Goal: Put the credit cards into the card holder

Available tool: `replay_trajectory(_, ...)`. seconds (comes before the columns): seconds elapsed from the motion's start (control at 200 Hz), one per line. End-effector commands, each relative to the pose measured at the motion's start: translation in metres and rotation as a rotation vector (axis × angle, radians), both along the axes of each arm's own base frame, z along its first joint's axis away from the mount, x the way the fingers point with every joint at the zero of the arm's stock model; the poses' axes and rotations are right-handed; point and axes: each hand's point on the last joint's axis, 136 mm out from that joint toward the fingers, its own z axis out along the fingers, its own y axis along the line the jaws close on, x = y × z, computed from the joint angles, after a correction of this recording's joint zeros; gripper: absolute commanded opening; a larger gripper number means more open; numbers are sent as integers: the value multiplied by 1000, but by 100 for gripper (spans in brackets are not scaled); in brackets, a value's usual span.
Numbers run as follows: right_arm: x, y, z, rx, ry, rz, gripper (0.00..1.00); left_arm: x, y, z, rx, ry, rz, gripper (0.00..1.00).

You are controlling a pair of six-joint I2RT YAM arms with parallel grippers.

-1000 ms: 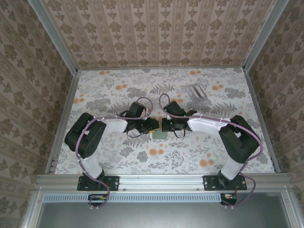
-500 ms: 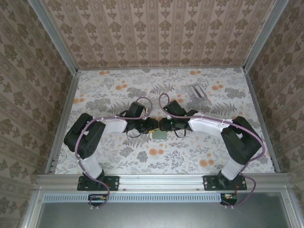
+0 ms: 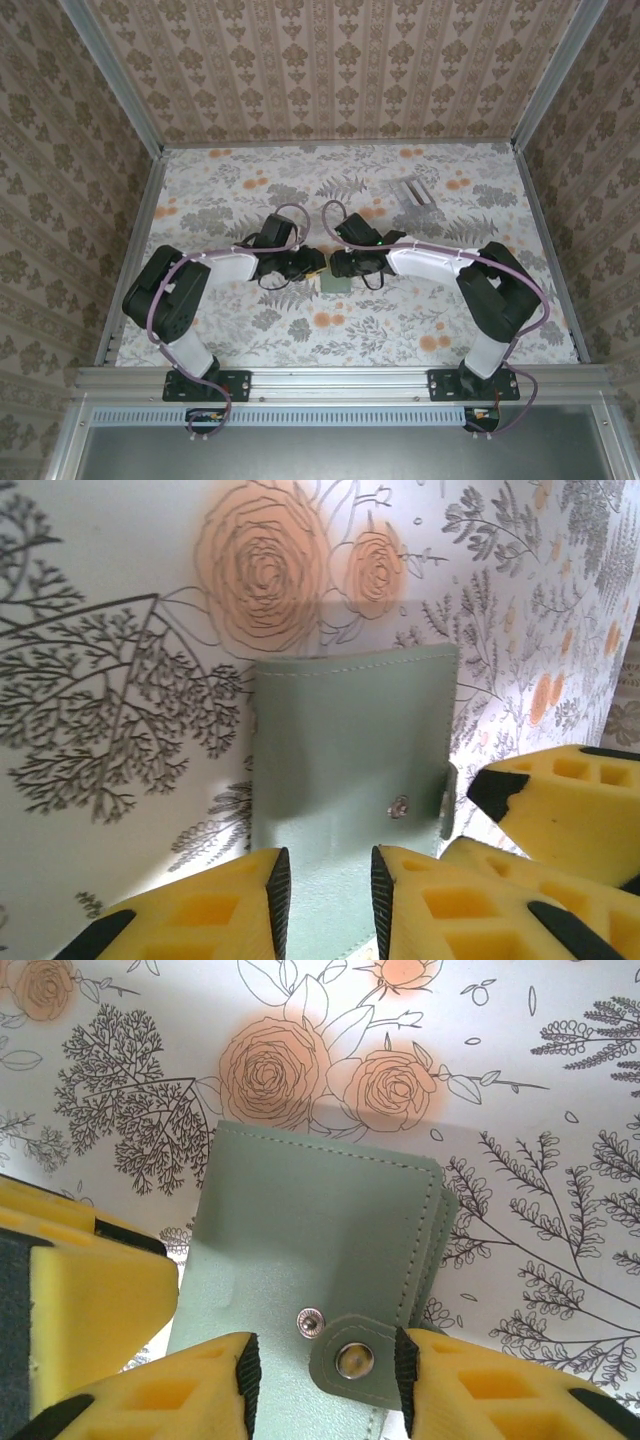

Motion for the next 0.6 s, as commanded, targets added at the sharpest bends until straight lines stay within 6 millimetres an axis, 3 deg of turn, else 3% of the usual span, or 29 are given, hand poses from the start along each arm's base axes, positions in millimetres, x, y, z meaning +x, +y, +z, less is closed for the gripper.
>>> replay_trajectory(0.0, 5, -10, -2, -75, -14, -22, 36, -4, 9, -4, 25, 17, 22, 30)
replay_trajectory(0.2, 5, -11, -4, -76, -11, -29, 27, -5, 11, -6, 30, 20, 22, 29)
replay_trajectory(0.365, 3, -9, -3, -74, -5, -18, 40, -5, 11, -7, 32, 22, 24, 29)
replay_trajectory(0.595, 2, -6, -9, -85, 13, -4, 42, -4, 11, -8, 34, 22, 24, 29)
